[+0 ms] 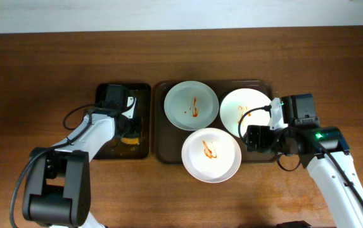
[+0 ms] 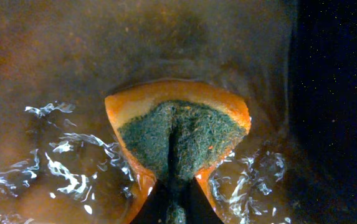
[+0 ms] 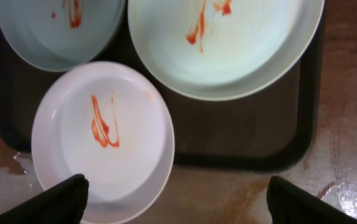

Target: Clean dirty plates on tray and stack at the side

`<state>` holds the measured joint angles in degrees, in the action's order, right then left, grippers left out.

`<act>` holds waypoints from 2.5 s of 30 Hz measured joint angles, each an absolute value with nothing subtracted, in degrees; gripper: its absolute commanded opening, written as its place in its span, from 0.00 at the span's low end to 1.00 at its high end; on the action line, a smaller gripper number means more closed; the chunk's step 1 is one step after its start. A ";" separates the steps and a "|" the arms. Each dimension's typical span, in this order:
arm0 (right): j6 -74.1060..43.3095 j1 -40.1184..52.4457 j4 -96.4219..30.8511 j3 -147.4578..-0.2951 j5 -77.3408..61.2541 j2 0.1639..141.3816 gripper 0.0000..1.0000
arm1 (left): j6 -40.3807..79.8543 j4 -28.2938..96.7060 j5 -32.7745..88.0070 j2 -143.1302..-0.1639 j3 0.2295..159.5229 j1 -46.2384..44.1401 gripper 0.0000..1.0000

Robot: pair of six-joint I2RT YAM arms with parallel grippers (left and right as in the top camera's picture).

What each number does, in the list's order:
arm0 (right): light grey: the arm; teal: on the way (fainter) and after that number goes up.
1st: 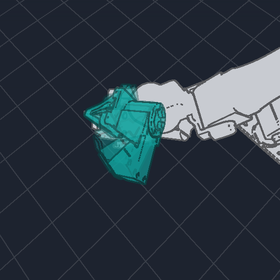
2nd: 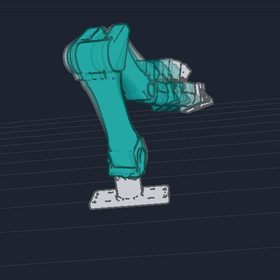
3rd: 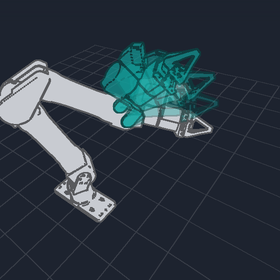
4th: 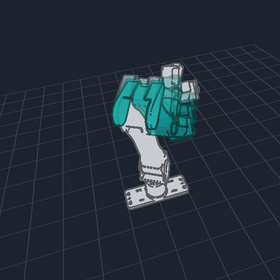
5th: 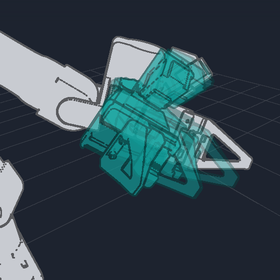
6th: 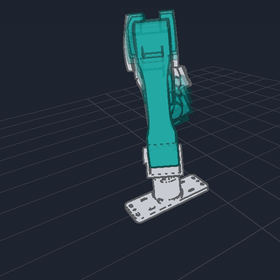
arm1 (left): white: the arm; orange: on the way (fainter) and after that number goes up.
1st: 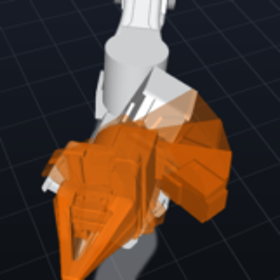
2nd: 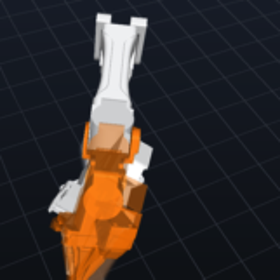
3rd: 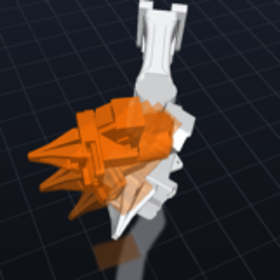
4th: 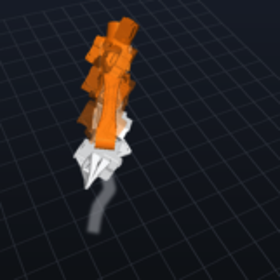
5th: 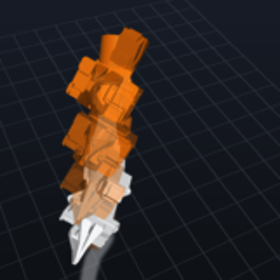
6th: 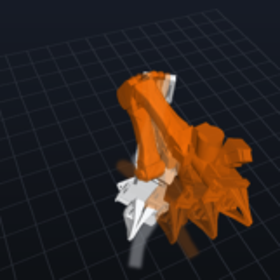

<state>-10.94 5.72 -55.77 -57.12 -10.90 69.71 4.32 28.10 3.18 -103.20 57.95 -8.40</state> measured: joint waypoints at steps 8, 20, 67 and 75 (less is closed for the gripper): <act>-10.83 5.72 -55.37 -57.19 -12.12 82.13 0.47 | 4.32 33.41 3.20 -98.48 61.76 -8.40 0.00; -8.93 5.72 -51.11 -57.19 -21.21 97.73 0.20 | 4.34 36.71 4.32 -96.97 62.26 -8.40 0.00; -12.10 10.22 -38.22 -54.46 -19.14 97.80 0.04 | 4.29 12.19 4.29 -75.13 62.46 -8.40 0.00; -12.10 10.22 -38.54 -54.46 -19.14 97.80 0.04 | 4.29 34.11 4.95 -96.55 62.83 -8.62 0.00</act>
<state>-12.10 10.22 -38.54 -54.46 -19.14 97.80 4.29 34.11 4.95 -96.55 62.83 -8.62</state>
